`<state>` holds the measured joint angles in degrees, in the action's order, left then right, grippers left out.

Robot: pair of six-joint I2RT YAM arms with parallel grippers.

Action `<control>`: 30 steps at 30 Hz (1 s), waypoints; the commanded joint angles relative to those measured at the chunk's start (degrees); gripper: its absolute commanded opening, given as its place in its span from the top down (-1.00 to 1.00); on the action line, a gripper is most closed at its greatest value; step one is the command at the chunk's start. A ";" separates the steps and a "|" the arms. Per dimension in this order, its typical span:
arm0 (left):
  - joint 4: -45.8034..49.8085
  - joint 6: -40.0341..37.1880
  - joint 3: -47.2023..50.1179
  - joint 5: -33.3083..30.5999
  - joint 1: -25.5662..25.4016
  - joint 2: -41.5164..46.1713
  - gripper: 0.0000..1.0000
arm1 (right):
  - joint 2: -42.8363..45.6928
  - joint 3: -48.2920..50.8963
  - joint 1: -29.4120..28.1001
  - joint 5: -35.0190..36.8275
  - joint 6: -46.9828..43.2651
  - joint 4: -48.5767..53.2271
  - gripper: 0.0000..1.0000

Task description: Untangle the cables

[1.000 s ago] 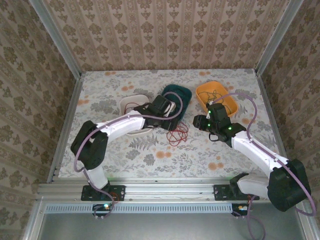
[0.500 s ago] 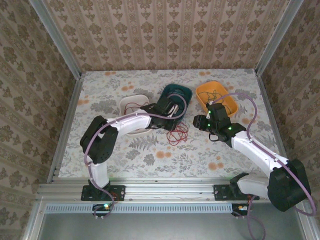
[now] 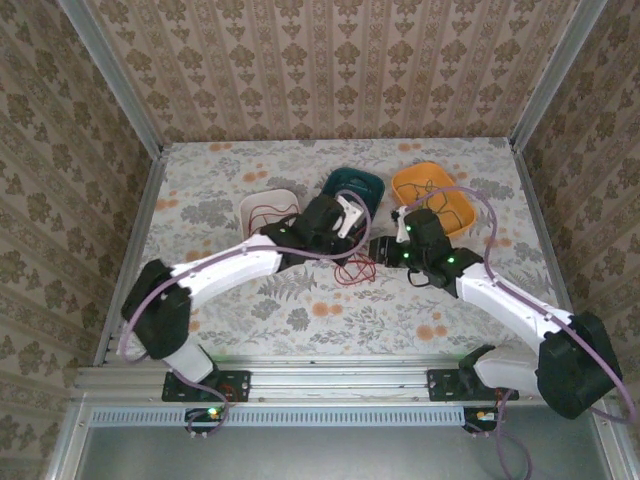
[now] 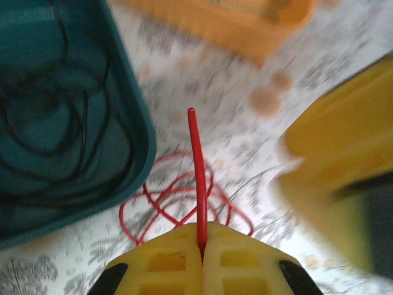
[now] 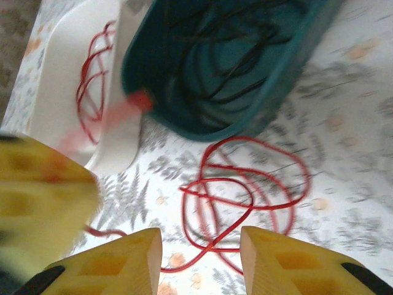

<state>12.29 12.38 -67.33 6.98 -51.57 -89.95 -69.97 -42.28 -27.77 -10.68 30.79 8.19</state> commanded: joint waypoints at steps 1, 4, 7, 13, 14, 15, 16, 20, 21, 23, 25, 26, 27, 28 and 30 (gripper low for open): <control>-7.25 -1.94 1.78 5.84 1.07 4.90 1.00 | -3.34 -1.90 -1.48 -4.34 -2.14 -1.50 0.19; -8.64 -2.12 1.25 10.76 1.54 7.74 1.00 | -6.62 -3.01 -2.11 -4.67 -1.96 -1.59 0.19; -8.52 -2.64 0.06 13.78 2.15 10.46 1.00 | -9.24 -3.76 -2.11 -3.44 -1.17 -1.42 0.20; -8.24 -3.33 -0.87 17.53 5.09 16.39 1.00 | -13.24 -4.30 -2.07 4.04 -0.10 0.95 0.20; -8.25 -3.42 -0.95 17.62 5.72 17.35 1.00 | -13.65 -4.39 -1.94 4.90 0.02 1.63 0.21; -8.40 -3.33 -1.02 17.64 6.58 18.58 1.00 | -14.17 -4.47 -1.79 5.98 0.28 2.48 0.21; -8.74 -3.26 -0.99 17.79 7.44 19.95 1.00 | -14.69 -4.32 -1.58 6.50 0.53 2.88 0.21; -10.89 -1.76 -0.59 17.80 11.49 24.56 1.00 | -15.67 -3.00 -0.89 7.48 1.59 3.14 0.21; -12.09 -1.01 -0.24 18.07 12.89 25.75 1.00 | -15.78 -2.61 -0.59 7.84 2.01 3.22 0.22; -14.32 1.24 0.29 19.09 15.74 27.92 1.00 | -15.83 -1.99 -0.04 8.78 2.93 3.50 0.21; -16.21 3.12 0.36 19.38 18.61 29.68 1.00 | -15.70 -1.38 0.66 8.59 3.57 3.26 0.21; -16.63 3.55 0.21 19.34 19.70 30.24 1.00 | -15.45 -1.16 0.86 8.48 3.56 3.03 0.21; -16.89 3.97 0.11 18.92 20.95 31.18 1.00 | -15.16 -0.89 0.94 8.42 3.65 2.83 0.21; -17.84 4.69 0.16 18.73 22.20 32.02 1.00 | -14.94 -0.70 1.04 8.60 3.67 2.79 0.21; -20.12 6.47 0.03 19.78 24.68 33.43 1.00 | -14.69 -0.70 1.35 8.93 3.76 3.06 0.21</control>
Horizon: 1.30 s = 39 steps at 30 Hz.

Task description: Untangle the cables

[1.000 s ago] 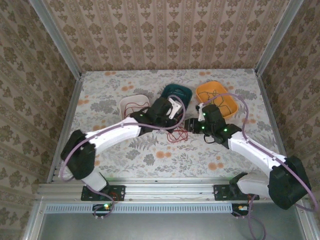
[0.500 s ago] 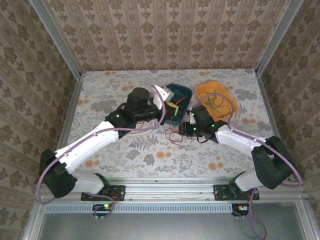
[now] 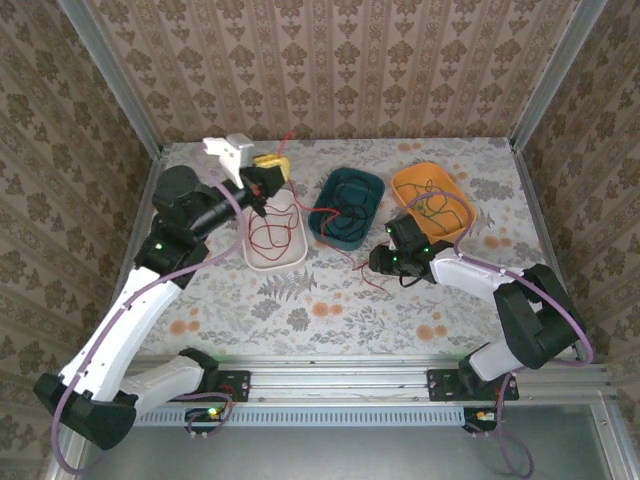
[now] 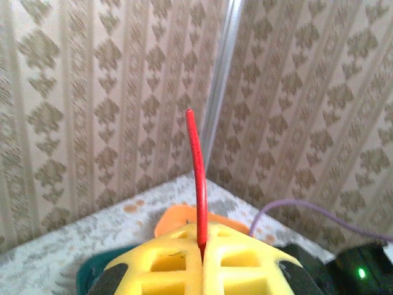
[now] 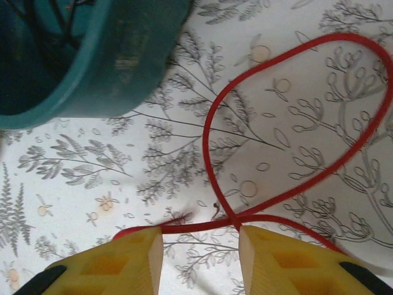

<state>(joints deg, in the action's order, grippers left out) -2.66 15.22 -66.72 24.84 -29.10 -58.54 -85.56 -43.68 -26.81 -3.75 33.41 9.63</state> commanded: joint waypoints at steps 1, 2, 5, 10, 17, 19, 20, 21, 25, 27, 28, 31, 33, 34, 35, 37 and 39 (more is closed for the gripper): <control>-5.88 4.53 -1.07 2.61 3.39 2.41 1.00 | 0.92 0.79 0.52 1.94 1.09 1.54 0.21; -6.52 5.20 -1.39 3.40 5.07 2.70 1.00 | 0.92 0.88 0.61 1.98 1.05 1.49 0.21; -9.28 7.77 -2.00 5.92 8.04 3.43 1.00 | 0.74 1.05 0.69 1.73 1.04 1.24 0.21; -4.78 6.84 -3.55 1.88 10.58 3.53 1.00 | 0.91 1.25 0.70 0.57 1.23 0.60 0.21; 6.17 2.25 -4.48 -12.15 12.29 0.53 1.00 | 2.42 0.46 0.70 -2.04 -0.07 0.91 0.21; 6.54 2.16 -3.78 -13.25 12.88 -0.35 1.00 | 3.14 0.26 0.70 -2.05 -0.44 1.24 0.21; 6.29 2.18 -3.17 -13.88 13.14 -0.76 1.00 | 3.43 0.18 0.70 -2.05 -0.66 1.42 0.21; 5.88 2.12 -2.36 -14.84 13.19 -1.15 1.00 | 3.73 0.13 0.70 -1.89 -0.84 1.52 0.21; 4.75 2.71 1.32 -18.69 13.14 -2.83 1.00 | 3.75 -0.09 0.70 -1.70 -0.98 1.79 0.21; 4.36 2.83 3.51 -20.64 13.19 -3.31 1.00 | 3.73 -0.18 0.70 -1.92 -0.80 1.85 0.21; 4.20 3.03 4.34 -21.36 13.19 -3.41 1.00 | 3.73 -0.17 0.70 -1.96 -0.80 1.88 0.21; 4.16 3.47 6.74 -20.75 13.16 -4.65 1.00 | 3.76 -0.18 0.70 -1.88 -0.79 2.10 0.21; 3.67 4.72 8.76 -19.74 13.19 -6.35 1.00 | 3.73 -0.24 0.70 -1.87 -0.95 2.17 0.21; 3.34 5.32 9.75 -19.58 13.25 -7.21 1.00 | 3.66 -0.34 0.70 -1.88 -0.97 2.30 0.21; 2.99 6.10 10.85 -19.50 13.19 -8.28 1.00 | 3.55 -0.50 0.70 -1.88 -0.95 2.41 0.21; 1.87 7.32 12.95 -19.35 13.19 -10.41 1.00 | 3.56 -0.75 0.70 -1.88 -0.98 2.59 0.21; 0.89 8.55 14.68 -18.91 13.14 -12.99 1.00 | 3.64 -1.01 0.70 -1.95 -0.88 2.67 0.21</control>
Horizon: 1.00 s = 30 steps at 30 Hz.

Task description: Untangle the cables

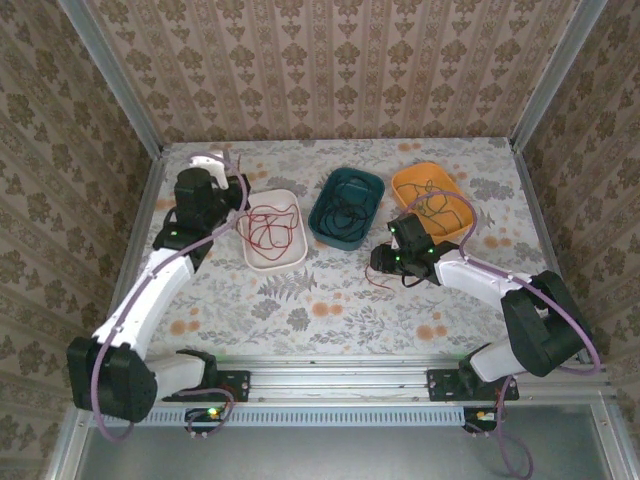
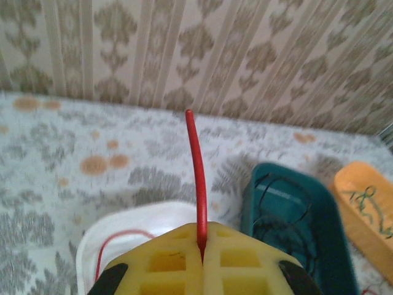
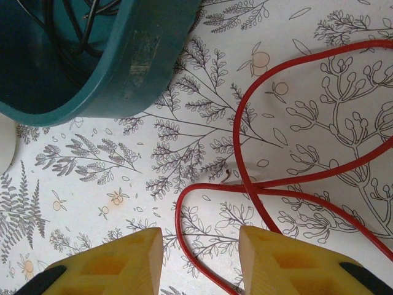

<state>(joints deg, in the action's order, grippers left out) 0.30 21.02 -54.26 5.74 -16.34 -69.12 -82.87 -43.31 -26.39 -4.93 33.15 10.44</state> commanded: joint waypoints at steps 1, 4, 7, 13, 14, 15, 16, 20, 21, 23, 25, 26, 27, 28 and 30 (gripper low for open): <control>-2.54 3.28 2.76 0.59 0.35 -3.55 1.00 | 1.02 -1.47 0.28 -0.78 -0.63 1.94 0.21; -4.36 4.80 3.82 2.53 0.00 -7.51 1.00 | 1.35 -1.60 0.28 -0.63 -0.63 2.31 0.21; -5.23 5.99 3.45 4.64 -0.74 -12.16 1.00 | 1.59 -1.85 0.25 -0.56 -0.98 2.73 0.21; -4.37 5.54 -0.70 9.06 -4.31 -22.22 1.00 | 1.75 -2.48 0.29 -0.13 -1.46 3.72 0.21; -4.45 5.68 -1.29 9.71 -4.87 -23.42 1.00 | 1.75 -2.57 0.29 0.00 -1.50 3.80 0.21; -4.50 5.99 -1.99 10.41 -5.37 -24.79 1.00 | 1.78 -2.61 0.29 0.14 -1.56 3.96 0.21; -4.36 6.29 -2.45 10.93 -5.75 -25.77 1.00 | 1.83 -2.66 0.29 0.20 -1.68 4.06 0.21; -4.75 7.90 -1.80 8.49 -6.08 -25.47 0.91 | 2.13 -2.45 0.29 0.45 -1.86 4.40 0.21; -4.52 7.74 -1.29 7.28 -6.14 -24.55 0.81 | 2.18 -2.19 0.29 0.45 -1.86 4.17 0.21; -2.93 6.69 -0.78 4.72 -6.32 -22.29 0.64 | 2.33 -1.79 0.29 0.53 -1.70 3.98 0.21; -0.72 4.99 -0.67 1.49 -6.74 -19.45 0.26 | 2.19 -1.44 0.29 0.52 -1.60 3.67 0.21; 0.13 4.03 -0.58 -0.14 -7.17 -17.81 0.02 | 2.09 -1.30 0.29 0.62 -1.51 3.63 0.21; 1.05 2.90 -0.57 -1.96 -7.73 -15.98 -0.22 | 1.98 -1.26 0.29 0.69 -1.42 3.42 0.21; 2.20 1.98 -0.72 -3.52 -8.30 -14.40 -0.41 | 1.88 -1.25 0.29 0.87 -1.29 3.40 0.21; 5.13 0.22 -1.22 -10.13 -9.46 -10.92 -0.69 | 1.67 -1.25 0.29 1.09 -1.00 3.14 0.21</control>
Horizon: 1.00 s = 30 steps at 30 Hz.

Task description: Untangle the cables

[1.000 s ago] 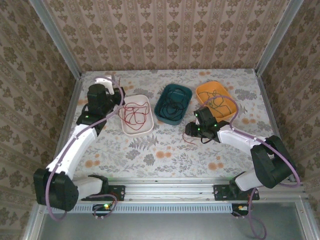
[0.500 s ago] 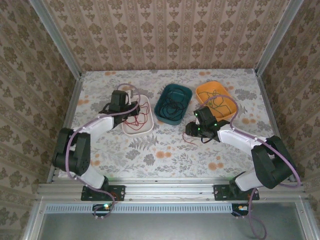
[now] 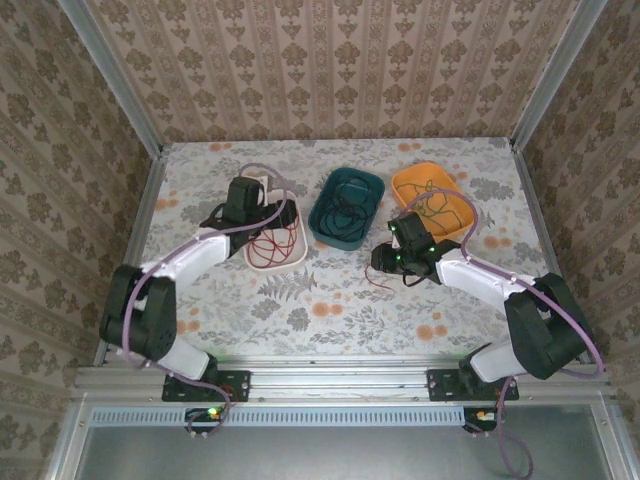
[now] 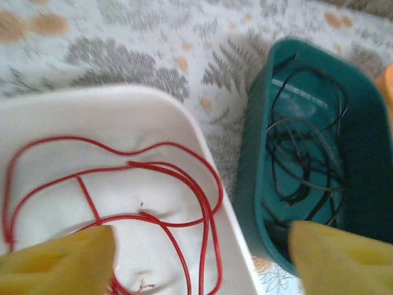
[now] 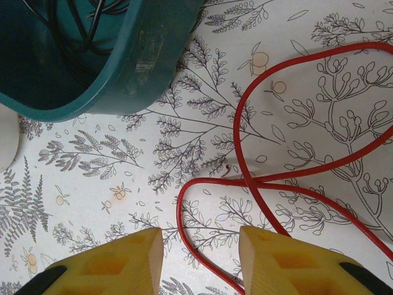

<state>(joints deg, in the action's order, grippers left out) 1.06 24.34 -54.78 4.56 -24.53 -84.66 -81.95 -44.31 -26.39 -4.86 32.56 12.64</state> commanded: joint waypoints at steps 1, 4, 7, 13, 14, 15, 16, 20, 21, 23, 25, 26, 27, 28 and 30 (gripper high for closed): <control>5.30 -3.84 -0.93 -11.92 -3.55 5.92 -0.76 | 0.63 -0.18 0.29 1.17 -0.31 0.77 0.21; 6.19 -5.16 -0.69 -18.03 -6.15 9.41 -0.90 | -0.01 -0.16 0.29 1.69 0.03 0.37 0.21; 5.53 -4.93 -0.30 -13.64 -6.91 10.74 -0.94 | -0.64 -0.49 0.29 1.95 -0.21 0.41 0.22; 2.65 -3.30 -2.04 1.97 -10.30 7.54 -0.94 | -2.69 -2.81 0.59 6.95 -1.78 4.46 0.21; 1.93 -2.51 -2.63 4.42 -11.25 6.07 -0.94 | -3.21 -3.09 0.64 7.46 -2.05 5.11 0.22; 1.25 -1.52 -3.30 6.39 -12.16 4.35 -0.94 | -3.68 -3.25 0.64 7.27 -2.36 5.52 0.23; 0.63 -1.31 -4.01 7.65 -13.08 2.91 -0.94 | -3.99 -3.17 0.64 6.46 -2.76 5.48 0.27; 0.35 -1.13 -7.19 7.15 -17.39 -3.44 -0.94 | -4.44 -1.60 0.43 -3.20 -3.38 2.18 0.59; 0.29 -0.81 -7.98 7.06 -18.17 -4.89 -0.93 | -4.62 -1.17 0.17 -5.91 -3.42 1.27 0.67; 0.63 -0.78 -9.37 7.13 -19.29 -7.53 -0.92 | -4.62 -0.46 -0.57 -11.07 -4.04 -0.51 0.72; 2.12 -1.29 -10.98 7.13 -20.10 -10.02 -0.91 | -4.12 0.31 -1.43 -14.79 -5.39 -2.21 0.71; 3.33 -1.85 -12.04 7.07 -20.60 -11.06 -0.91 | -3.24 0.60 -1.82 -14.82 -6.04 -2.22 0.67; 4.44 -2.60 -12.91 6.69 -21.09 -11.99 -0.91 | -2.36 0.88 -1.74 -15.38 -6.42 -2.32 0.58; 5.37 -3.21 -13.58 6.19 -21.56 -12.63 -0.91 | -1.55 1.06 -1.58 -14.94 -6.62 -2.06 0.47; 6.32 -4.05 -14.60 5.20 -22.86 -13.88 -0.91 | 1.62 2.25 -0.85 -10.69 -6.33 -1.65 0.34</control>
<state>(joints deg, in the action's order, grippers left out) 4.75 22.22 -66.94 10.33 -45.93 -97.62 -84.62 -43.48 -28.01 -15.66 27.55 11.75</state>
